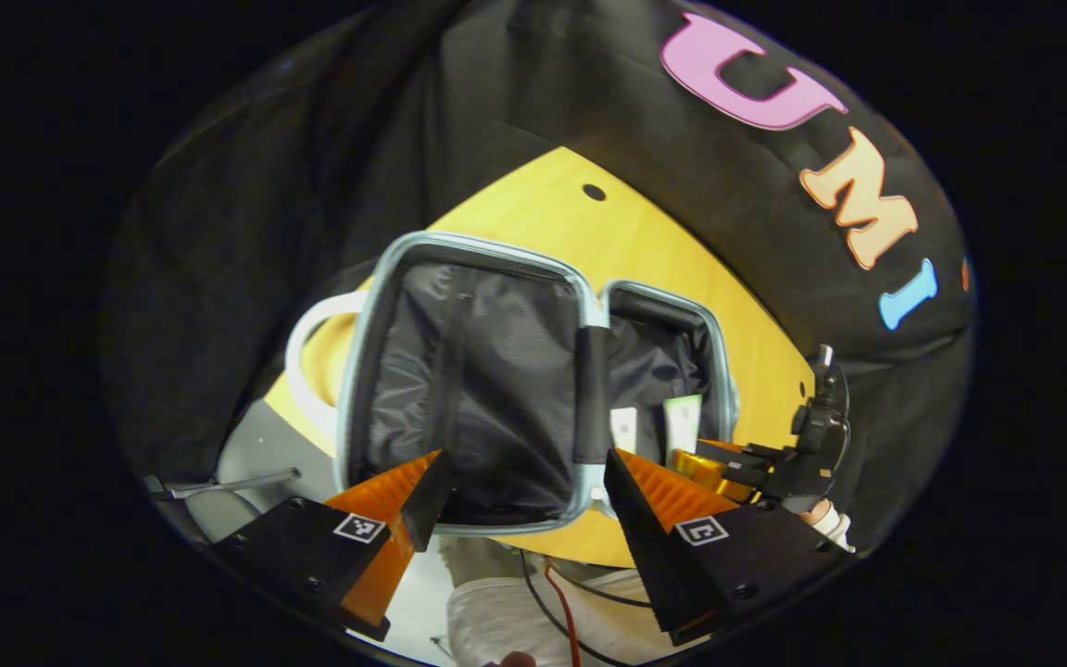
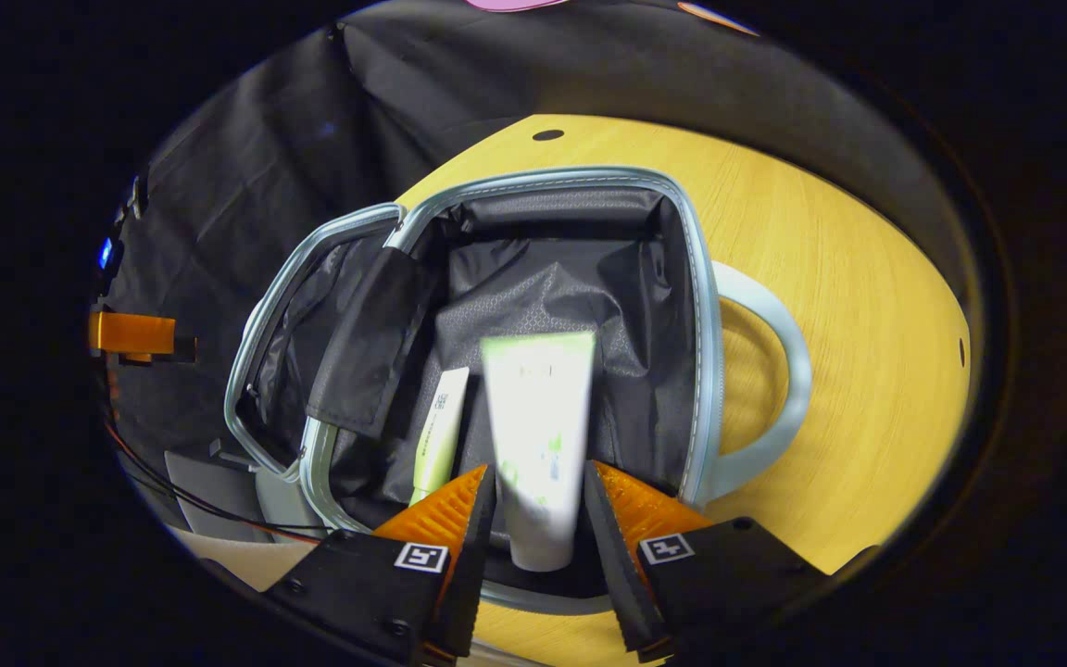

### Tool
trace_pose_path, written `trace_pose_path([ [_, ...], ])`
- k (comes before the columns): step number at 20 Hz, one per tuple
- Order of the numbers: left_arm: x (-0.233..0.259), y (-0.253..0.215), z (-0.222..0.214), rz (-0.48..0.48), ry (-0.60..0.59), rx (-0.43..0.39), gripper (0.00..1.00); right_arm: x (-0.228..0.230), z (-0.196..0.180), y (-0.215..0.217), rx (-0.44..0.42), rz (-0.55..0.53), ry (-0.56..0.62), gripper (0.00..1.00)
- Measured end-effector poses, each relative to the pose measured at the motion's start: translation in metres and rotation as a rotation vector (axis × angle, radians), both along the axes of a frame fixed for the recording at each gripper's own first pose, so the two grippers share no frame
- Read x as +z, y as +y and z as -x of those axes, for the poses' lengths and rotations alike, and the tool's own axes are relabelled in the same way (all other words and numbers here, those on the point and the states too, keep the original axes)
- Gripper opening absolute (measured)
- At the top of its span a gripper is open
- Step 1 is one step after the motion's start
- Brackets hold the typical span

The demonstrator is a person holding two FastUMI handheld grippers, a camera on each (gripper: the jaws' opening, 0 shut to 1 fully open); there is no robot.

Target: First open the suitcase, pack the skin care products into it, and then close the suitcase.

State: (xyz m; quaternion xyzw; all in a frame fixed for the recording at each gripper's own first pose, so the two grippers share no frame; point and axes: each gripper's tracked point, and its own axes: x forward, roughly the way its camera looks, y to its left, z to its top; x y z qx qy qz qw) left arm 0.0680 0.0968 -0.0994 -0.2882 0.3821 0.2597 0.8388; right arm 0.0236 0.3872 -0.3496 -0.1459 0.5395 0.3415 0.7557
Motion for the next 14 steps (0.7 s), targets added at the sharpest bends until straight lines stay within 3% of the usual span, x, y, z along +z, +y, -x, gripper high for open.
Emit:
trace_pose_path([
  [3, -0.006, 0.040, 0.023, -0.012, 0.009, 0.081, 0.97, 0.024, -0.003, 0.011, -0.042, -0.107, -0.036, 0.74],
  [4, -0.009, 0.052, 0.030, -0.012, 0.008, 0.108, 0.97, 0.032, -0.006, 0.015, -0.061, -0.152, -0.052, 0.89],
  [5, -0.013, 0.064, 0.040, -0.012, 0.014, 0.131, 0.97, 0.043, -0.012, 0.015, -0.091, -0.185, -0.087, 0.94],
  [10, -0.027, 0.116, 0.078, -0.033, 0.051, 0.209, 0.97, 0.100, -0.042, -0.016, -0.262, -0.305, -0.249, 0.98],
  [12, -0.042, 0.136, 0.077, -0.012, 0.021, 0.224, 0.97, 0.117, -0.053, -0.038, -0.346, -0.341, -0.294, 0.98],
  [13, -0.049, 0.145, 0.073, 0.006, -0.003, 0.228, 0.97, 0.122, -0.058, -0.053, -0.385, -0.344, -0.324, 0.93],
  [14, -0.057, 0.150, 0.070, 0.033, -0.020, 0.231, 0.96, 0.128, -0.062, -0.069, -0.422, -0.339, -0.354, 0.98],
])
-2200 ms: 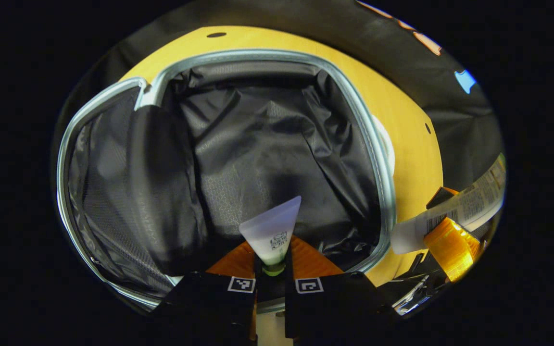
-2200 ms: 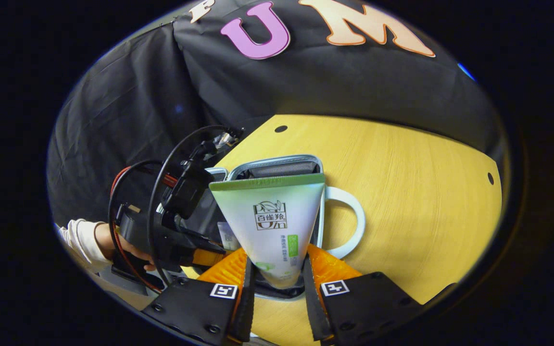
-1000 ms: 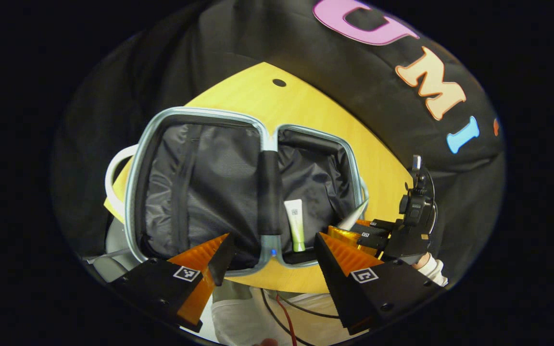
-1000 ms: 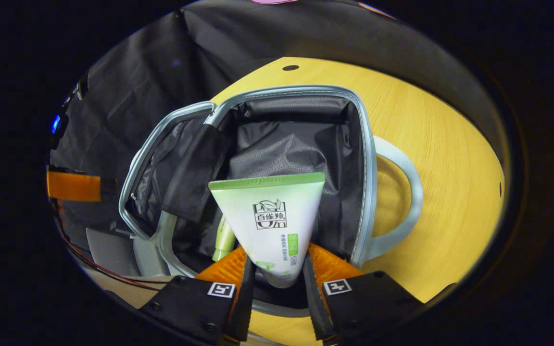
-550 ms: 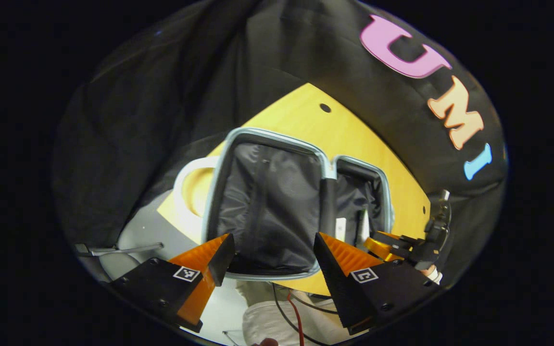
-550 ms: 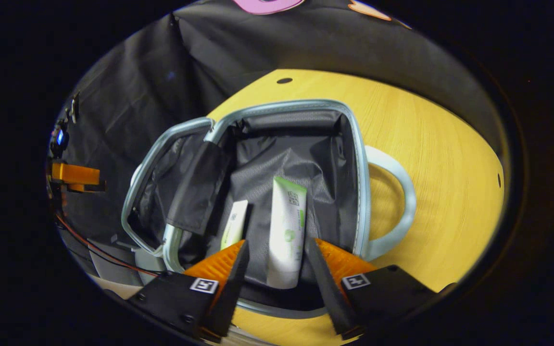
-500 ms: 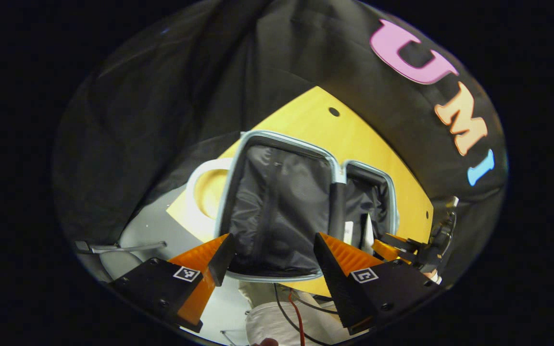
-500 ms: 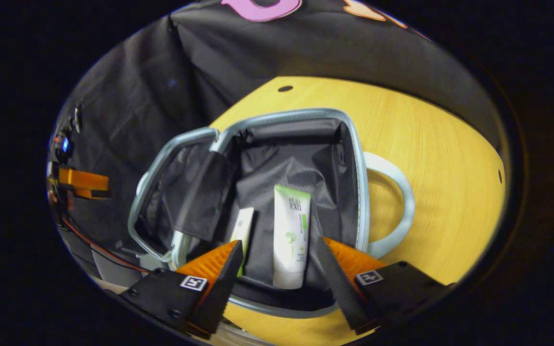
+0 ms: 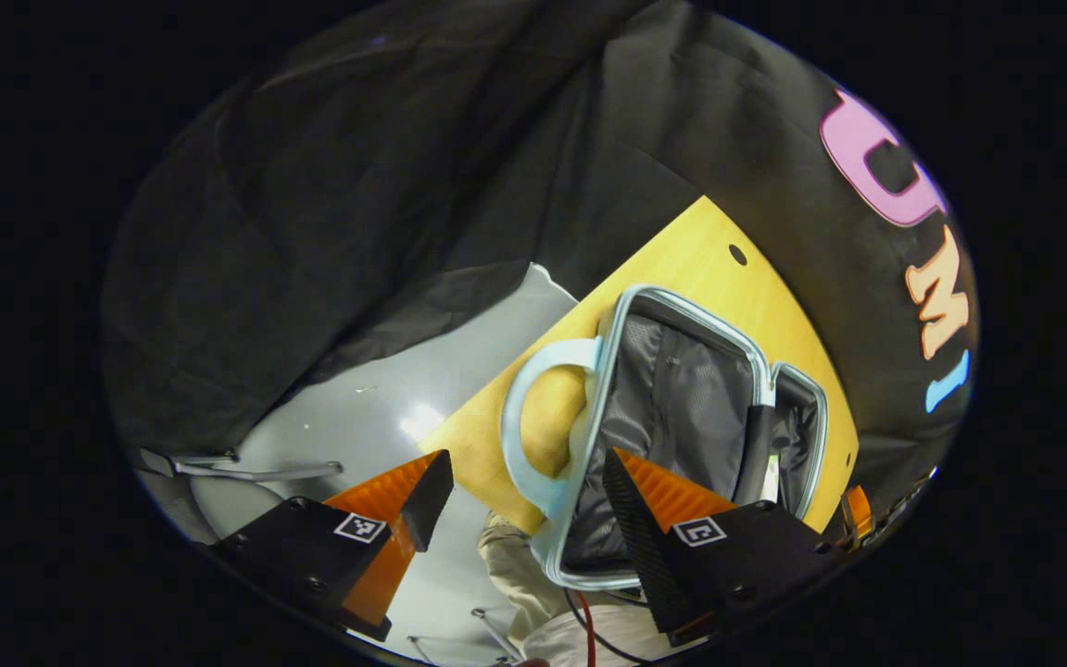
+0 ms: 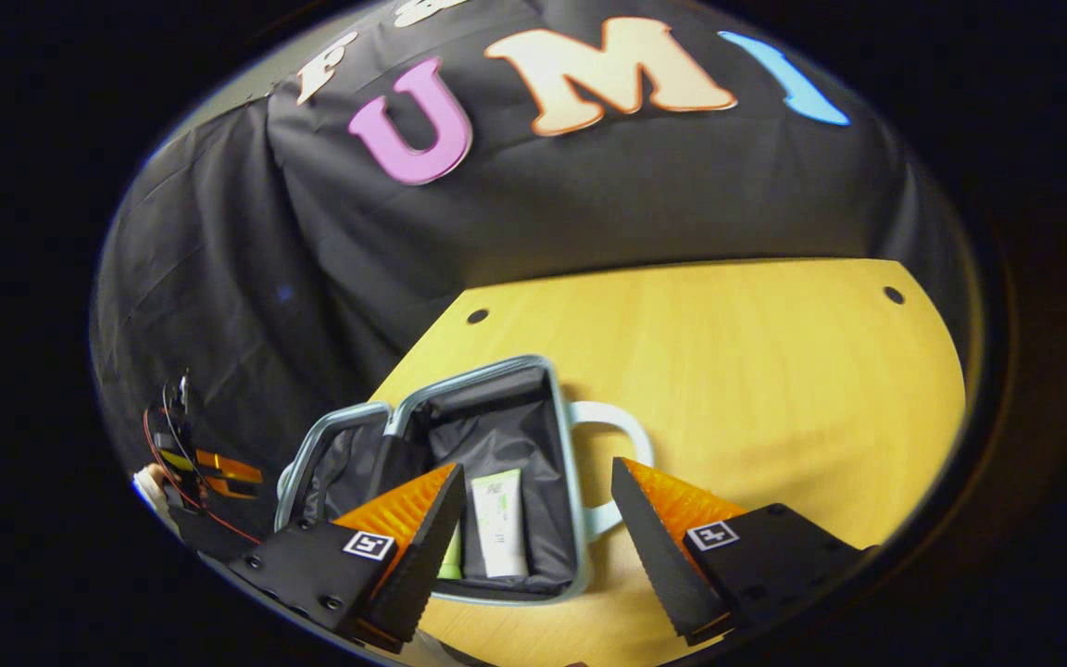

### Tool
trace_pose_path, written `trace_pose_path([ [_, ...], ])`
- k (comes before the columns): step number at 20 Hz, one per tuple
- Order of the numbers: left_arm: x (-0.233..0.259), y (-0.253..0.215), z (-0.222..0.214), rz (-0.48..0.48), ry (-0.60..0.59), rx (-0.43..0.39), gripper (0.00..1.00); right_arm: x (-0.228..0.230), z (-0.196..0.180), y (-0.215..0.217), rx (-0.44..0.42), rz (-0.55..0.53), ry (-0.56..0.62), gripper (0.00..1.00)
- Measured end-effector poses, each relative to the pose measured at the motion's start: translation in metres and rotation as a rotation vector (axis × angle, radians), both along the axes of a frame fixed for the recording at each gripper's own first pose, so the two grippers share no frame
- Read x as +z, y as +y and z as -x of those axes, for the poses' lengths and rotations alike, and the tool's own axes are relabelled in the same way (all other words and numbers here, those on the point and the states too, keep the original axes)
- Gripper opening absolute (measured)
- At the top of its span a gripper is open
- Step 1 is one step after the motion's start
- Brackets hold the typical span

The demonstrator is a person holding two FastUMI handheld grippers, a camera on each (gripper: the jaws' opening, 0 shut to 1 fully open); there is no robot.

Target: First open the suitcase, pack the skin care products into it, and then close the suitcase.

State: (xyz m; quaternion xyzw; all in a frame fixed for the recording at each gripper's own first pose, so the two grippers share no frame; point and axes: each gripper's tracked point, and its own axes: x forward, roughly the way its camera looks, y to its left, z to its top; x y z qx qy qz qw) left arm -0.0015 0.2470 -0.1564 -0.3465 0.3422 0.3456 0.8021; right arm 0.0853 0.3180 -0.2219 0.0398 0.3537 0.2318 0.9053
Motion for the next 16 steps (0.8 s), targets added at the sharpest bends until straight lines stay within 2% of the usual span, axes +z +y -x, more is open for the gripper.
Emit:
trace_pose_path([
  [3, -0.021, 0.023, -0.008, 0.041, -0.048, -0.005, 0.93, 0.017, 0.003, -0.040, -0.105, 0.021, -0.058, 0.98],
  [4, -0.030, 0.027, -0.009, 0.060, -0.049, -0.008, 0.84, 0.022, 0.004, -0.052, -0.138, 0.033, -0.074, 0.98],
  [8, -0.043, 0.032, -0.022, 0.127, -0.103, -0.045, 0.77, 0.046, 0.003, -0.099, -0.278, 0.072, -0.148, 0.98],
  [9, -0.044, 0.030, -0.028, 0.137, -0.123, -0.059, 0.68, 0.052, 0.003, -0.108, -0.312, 0.068, -0.163, 0.98],
  [10, -0.049, 0.031, -0.030, 0.145, -0.127, -0.067, 0.52, 0.056, 0.005, -0.114, -0.341, 0.060, -0.170, 0.98],
  [11, -0.050, 0.033, -0.030, 0.149, -0.133, -0.074, 0.38, 0.058, 0.008, -0.119, -0.362, 0.046, -0.168, 0.93],
  [12, -0.051, 0.034, -0.032, 0.157, -0.146, -0.078, 0.36, 0.061, 0.013, -0.122, -0.374, 0.030, -0.166, 0.98],
  [13, -0.052, 0.032, -0.034, 0.169, -0.152, -0.077, 0.34, 0.063, 0.016, -0.125, -0.386, 0.025, -0.170, 0.98],
  [14, -0.055, 0.033, -0.033, 0.177, -0.149, -0.079, 0.12, 0.064, 0.018, -0.128, -0.395, 0.026, -0.175, 0.98],
  [15, -0.054, 0.034, -0.030, 0.186, -0.150, -0.083, 0.07, 0.064, 0.022, -0.131, -0.402, 0.030, -0.176, 0.98],
  [16, -0.055, 0.033, -0.031, 0.196, -0.156, -0.087, 0.08, 0.063, 0.025, -0.131, -0.409, 0.032, -0.172, 0.98],
])
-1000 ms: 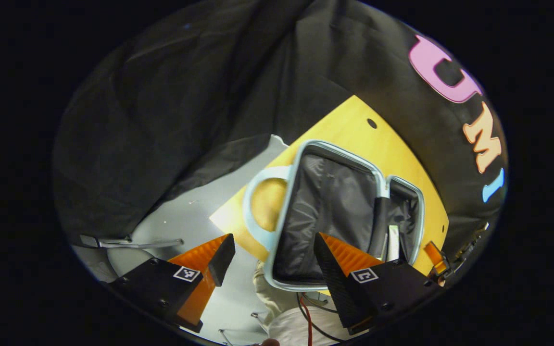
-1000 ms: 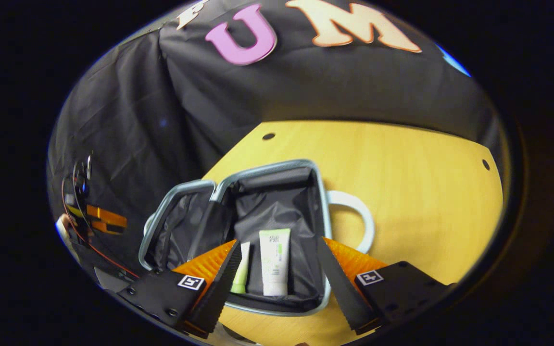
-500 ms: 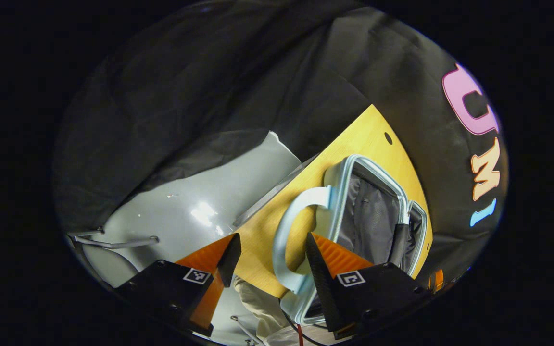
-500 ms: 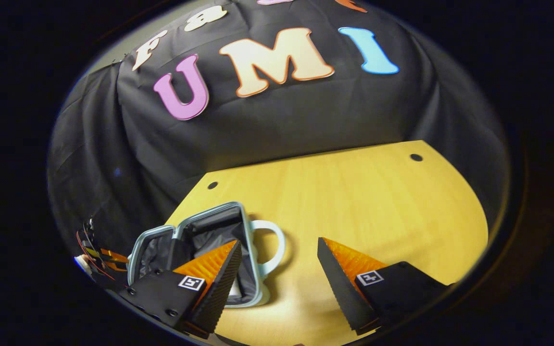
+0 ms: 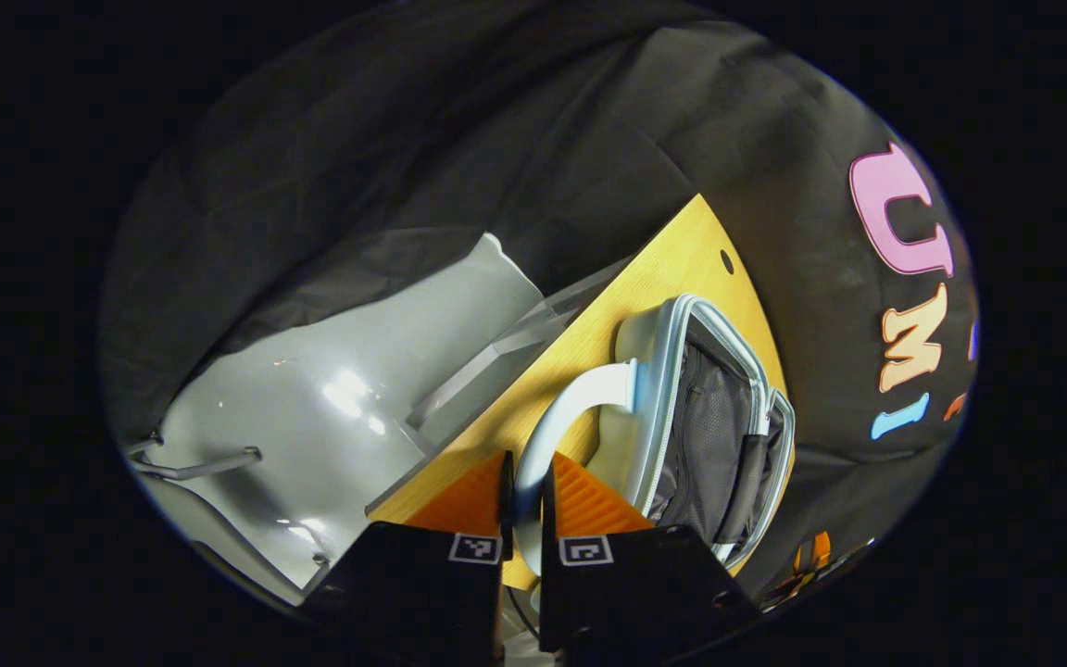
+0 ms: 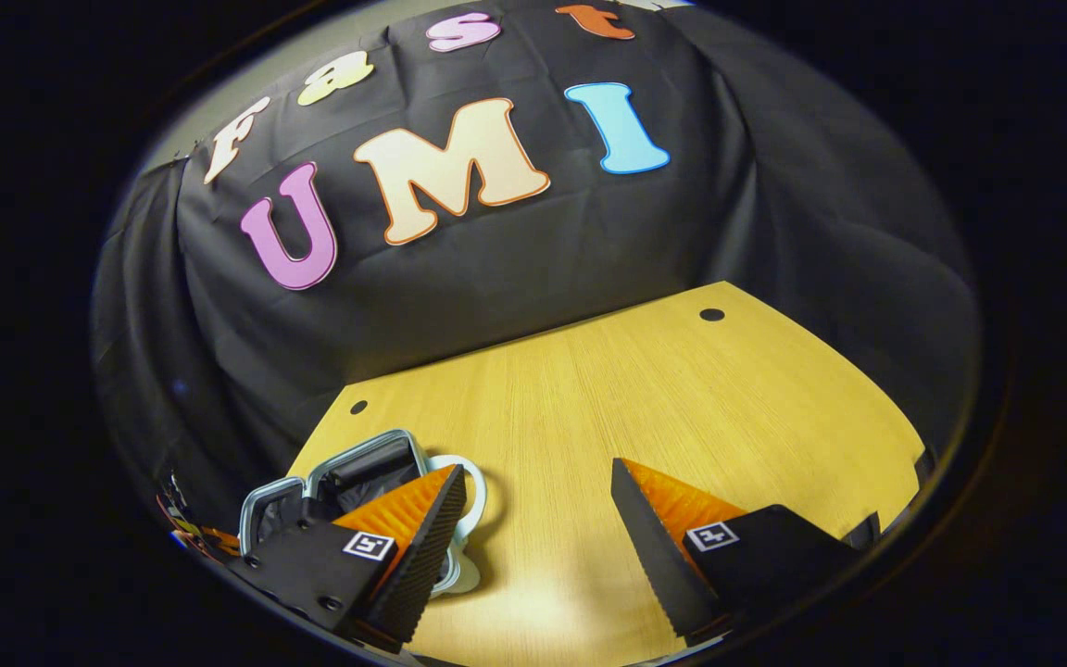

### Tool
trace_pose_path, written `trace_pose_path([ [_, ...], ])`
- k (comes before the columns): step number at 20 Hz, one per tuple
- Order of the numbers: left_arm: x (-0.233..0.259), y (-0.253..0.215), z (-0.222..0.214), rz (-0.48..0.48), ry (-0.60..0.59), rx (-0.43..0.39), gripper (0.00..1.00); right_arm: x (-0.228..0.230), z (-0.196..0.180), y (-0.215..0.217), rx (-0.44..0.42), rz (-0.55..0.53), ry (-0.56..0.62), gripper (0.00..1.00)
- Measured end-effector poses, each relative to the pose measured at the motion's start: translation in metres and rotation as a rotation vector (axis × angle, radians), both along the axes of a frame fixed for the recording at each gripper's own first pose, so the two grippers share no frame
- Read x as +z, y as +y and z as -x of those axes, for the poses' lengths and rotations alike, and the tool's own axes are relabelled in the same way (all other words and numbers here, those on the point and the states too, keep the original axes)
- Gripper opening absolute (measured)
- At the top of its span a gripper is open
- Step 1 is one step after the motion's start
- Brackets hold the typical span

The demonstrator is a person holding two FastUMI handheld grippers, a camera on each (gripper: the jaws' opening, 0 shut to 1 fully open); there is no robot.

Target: First open the suitcase, pack the skin care products into it, and then close the suitcase.

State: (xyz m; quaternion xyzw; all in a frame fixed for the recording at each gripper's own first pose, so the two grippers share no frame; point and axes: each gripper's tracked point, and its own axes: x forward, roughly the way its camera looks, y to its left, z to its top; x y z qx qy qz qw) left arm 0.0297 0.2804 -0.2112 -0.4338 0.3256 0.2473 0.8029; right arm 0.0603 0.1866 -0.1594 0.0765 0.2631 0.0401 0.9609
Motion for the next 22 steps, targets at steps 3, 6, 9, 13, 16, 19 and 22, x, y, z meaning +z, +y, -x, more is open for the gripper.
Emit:
trace_pose_path([
  [3, 0.005, -0.002, -0.003, 0.025, -0.031, 0.004, 0.04, -0.004, 0.006, 0.002, -0.008, -0.011, 0.010, 0.98],
  [6, 0.018, -0.006, -0.005, -0.006, -0.051, -0.017, 0.02, -0.009, 0.011, 0.008, 0.004, -0.021, 0.017, 0.98],
  [9, 0.031, -0.011, -0.008, -0.058, -0.052, -0.036, 0.00, -0.012, 0.014, 0.016, 0.021, -0.033, 0.023, 0.93],
  [13, 0.082, -0.021, -0.017, -0.112, -0.158, -0.036, 0.02, -0.018, 0.014, 0.023, 0.057, -0.044, 0.041, 0.93],
  [16, 0.129, -0.040, -0.026, -0.151, -0.223, -0.059, 0.00, -0.016, 0.012, 0.018, 0.073, -0.041, 0.040, 0.94],
  [19, 0.168, -0.062, -0.037, -0.209, -0.253, -0.115, 0.00, -0.017, 0.011, 0.011, 0.088, -0.031, 0.041, 0.93],
  [22, 0.201, -0.090, -0.051, -0.251, -0.258, -0.160, 0.00, -0.014, 0.010, 0.002, 0.097, -0.030, 0.039, 0.93],
])
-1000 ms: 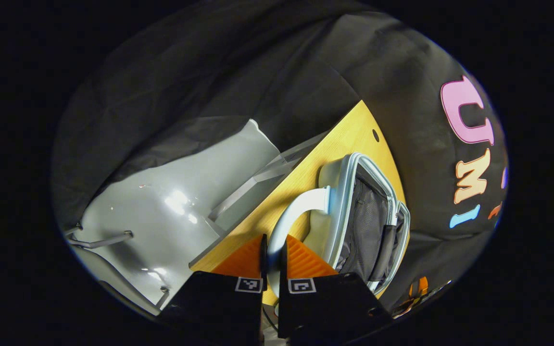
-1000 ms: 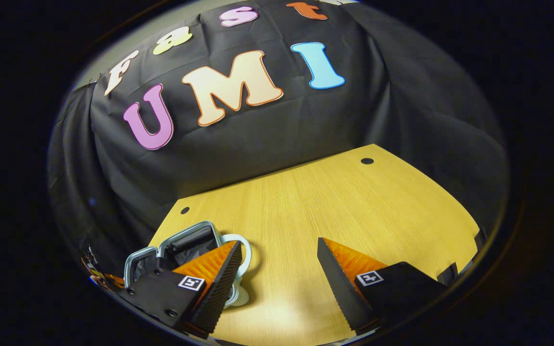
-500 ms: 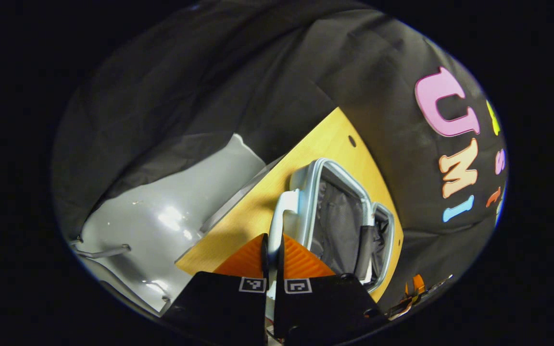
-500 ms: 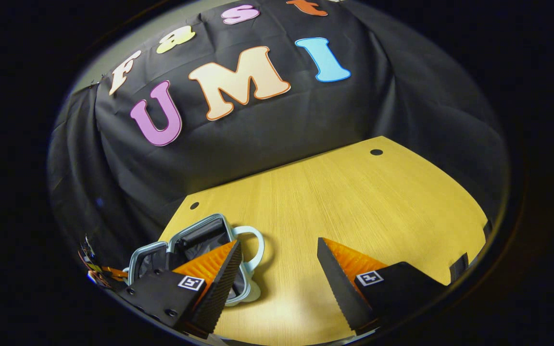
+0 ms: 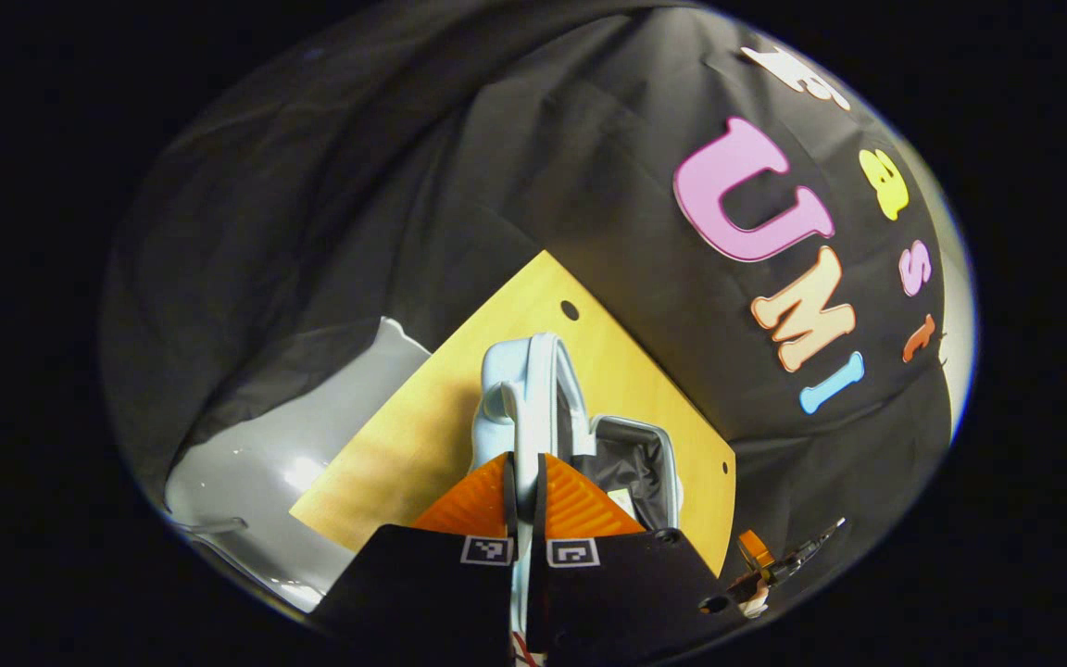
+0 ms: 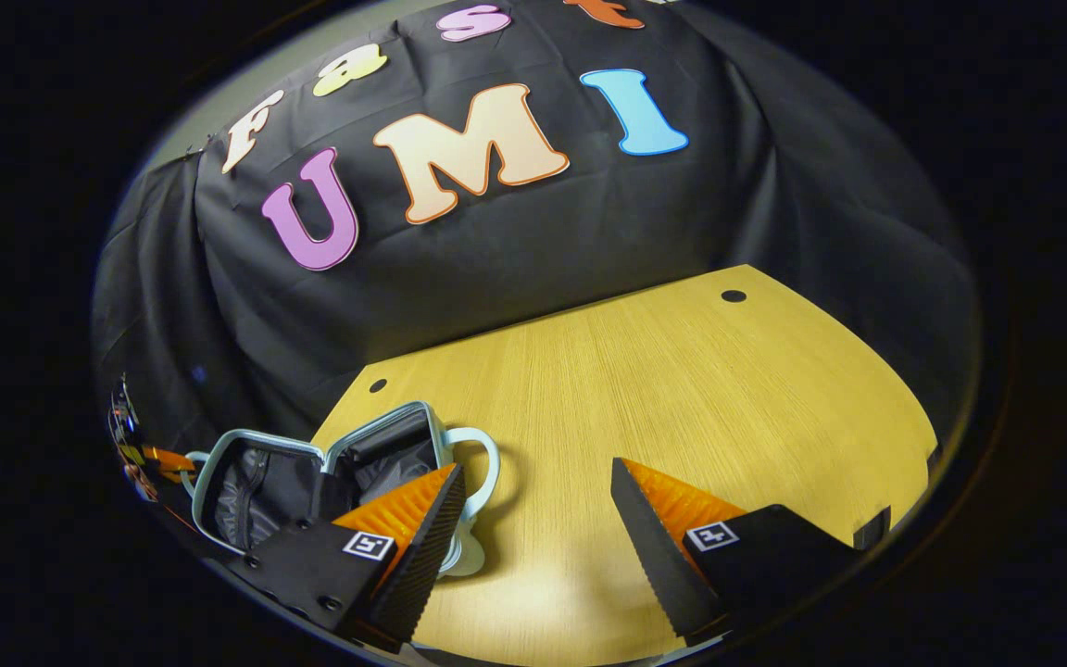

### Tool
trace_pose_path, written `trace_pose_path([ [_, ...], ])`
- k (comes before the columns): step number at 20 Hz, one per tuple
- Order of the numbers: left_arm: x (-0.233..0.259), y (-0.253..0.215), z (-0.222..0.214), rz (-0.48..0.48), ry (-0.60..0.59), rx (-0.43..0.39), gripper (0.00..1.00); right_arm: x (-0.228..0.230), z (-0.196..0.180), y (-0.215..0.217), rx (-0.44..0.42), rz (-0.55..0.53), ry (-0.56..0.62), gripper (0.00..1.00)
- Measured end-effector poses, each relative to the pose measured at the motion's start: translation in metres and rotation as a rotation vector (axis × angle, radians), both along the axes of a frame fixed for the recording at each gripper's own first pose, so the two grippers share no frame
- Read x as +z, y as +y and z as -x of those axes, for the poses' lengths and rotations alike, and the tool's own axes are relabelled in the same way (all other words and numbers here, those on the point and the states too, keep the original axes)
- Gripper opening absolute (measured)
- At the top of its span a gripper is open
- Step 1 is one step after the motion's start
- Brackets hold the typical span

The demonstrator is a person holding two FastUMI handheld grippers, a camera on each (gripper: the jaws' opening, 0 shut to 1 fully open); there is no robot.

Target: First open the suitcase, pack the skin care products into it, and then close the suitcase.

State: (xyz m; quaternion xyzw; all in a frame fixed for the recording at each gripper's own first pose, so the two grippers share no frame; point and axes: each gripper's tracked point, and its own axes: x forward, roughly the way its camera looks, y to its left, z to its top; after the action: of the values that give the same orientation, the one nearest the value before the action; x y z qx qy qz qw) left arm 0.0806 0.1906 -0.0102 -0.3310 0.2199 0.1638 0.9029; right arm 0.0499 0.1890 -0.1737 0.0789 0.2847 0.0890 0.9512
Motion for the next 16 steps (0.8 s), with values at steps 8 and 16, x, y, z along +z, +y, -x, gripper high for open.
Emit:
trace_pose_path([
  [8, 0.063, -0.101, -0.072, -0.081, -0.060, -0.189, 0.00, 0.002, -0.001, -0.033, 0.009, 0.010, -0.004, 0.98],
  [16, 0.068, -0.219, -0.156, -0.043, -0.088, -0.387, 0.00, 0.004, -0.009, -0.064, 0.013, 0.024, -0.023, 0.98],
])
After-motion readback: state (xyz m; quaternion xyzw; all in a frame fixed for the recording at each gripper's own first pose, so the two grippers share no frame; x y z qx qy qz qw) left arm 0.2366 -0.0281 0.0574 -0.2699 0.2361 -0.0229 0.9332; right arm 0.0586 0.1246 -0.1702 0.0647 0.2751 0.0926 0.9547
